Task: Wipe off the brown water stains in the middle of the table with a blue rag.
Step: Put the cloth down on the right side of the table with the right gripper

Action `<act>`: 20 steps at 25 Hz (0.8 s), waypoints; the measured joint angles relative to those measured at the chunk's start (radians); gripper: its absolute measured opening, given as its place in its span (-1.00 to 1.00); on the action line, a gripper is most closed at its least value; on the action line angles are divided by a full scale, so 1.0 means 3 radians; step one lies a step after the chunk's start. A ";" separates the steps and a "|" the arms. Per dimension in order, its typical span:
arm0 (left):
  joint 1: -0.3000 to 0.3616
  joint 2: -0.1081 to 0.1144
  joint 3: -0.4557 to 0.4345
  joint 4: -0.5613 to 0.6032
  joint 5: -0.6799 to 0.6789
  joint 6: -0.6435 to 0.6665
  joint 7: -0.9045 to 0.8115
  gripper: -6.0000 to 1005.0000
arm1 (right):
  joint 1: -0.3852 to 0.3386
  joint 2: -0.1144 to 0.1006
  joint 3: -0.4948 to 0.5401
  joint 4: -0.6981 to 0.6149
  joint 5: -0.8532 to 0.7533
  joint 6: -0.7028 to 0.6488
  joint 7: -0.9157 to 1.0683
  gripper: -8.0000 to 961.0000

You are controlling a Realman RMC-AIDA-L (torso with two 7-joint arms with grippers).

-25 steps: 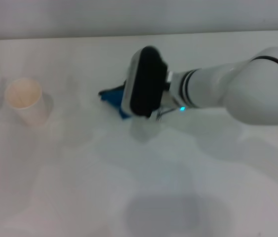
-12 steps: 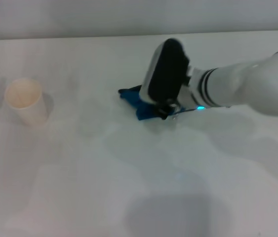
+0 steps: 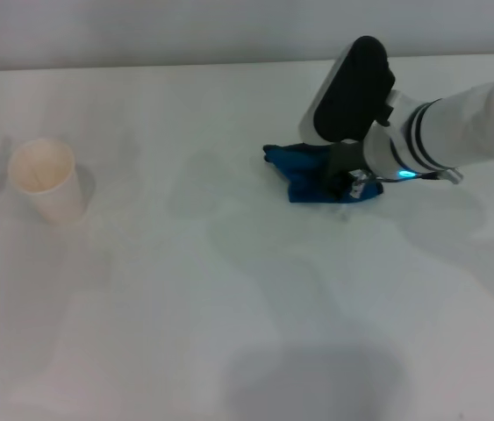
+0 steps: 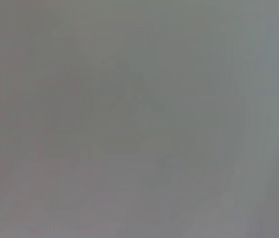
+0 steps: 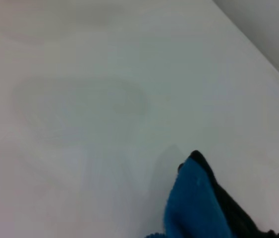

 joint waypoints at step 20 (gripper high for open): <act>0.0015 0.0005 -0.0003 0.0005 0.0000 0.0000 0.0000 0.72 | 0.0002 0.0023 0.0448 -0.0154 -0.0014 -0.0498 0.0005 -0.86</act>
